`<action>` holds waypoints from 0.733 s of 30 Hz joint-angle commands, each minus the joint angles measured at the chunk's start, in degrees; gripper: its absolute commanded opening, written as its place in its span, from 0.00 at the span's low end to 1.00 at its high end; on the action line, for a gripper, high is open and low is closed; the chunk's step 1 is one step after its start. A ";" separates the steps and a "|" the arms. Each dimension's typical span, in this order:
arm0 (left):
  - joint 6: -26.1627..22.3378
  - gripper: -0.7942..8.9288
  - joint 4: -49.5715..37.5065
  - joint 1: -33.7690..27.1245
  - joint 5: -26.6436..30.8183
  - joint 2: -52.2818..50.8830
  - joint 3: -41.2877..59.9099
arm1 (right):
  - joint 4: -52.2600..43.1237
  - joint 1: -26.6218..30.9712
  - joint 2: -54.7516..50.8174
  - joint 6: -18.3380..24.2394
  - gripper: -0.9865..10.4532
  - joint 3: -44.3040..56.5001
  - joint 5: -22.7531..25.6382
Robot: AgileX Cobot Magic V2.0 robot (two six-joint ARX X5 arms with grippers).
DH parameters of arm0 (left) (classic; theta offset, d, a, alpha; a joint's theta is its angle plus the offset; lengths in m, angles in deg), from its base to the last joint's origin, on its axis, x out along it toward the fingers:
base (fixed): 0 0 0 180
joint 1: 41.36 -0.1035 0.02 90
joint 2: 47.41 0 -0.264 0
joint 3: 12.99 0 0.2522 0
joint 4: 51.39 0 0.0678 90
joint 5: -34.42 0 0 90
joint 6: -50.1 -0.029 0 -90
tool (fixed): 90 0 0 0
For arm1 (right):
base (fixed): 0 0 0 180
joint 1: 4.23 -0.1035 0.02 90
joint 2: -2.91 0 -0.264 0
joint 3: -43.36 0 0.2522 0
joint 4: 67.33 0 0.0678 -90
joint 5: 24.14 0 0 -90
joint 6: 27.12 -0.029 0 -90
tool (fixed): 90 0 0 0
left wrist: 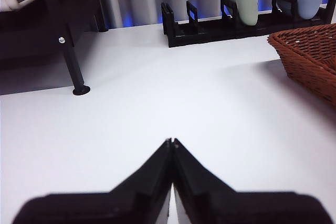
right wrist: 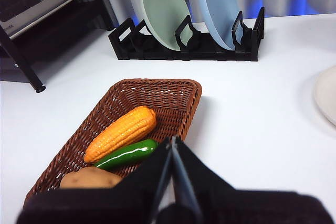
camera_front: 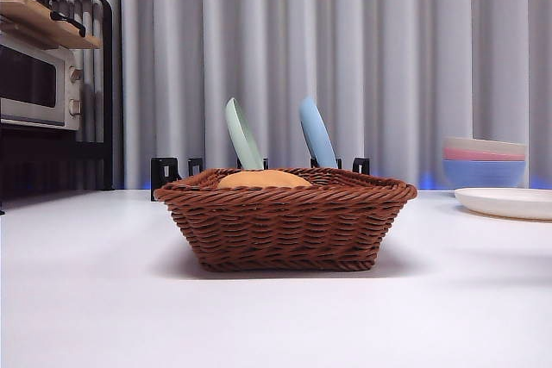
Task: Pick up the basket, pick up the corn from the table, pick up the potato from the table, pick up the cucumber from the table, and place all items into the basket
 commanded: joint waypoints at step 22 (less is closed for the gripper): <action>0.37 0.08 -0.07 -0.20 0.42 -0.09 0.81 | -15.02 14.58 -21.16 13.22 0.09 26.45 -4.85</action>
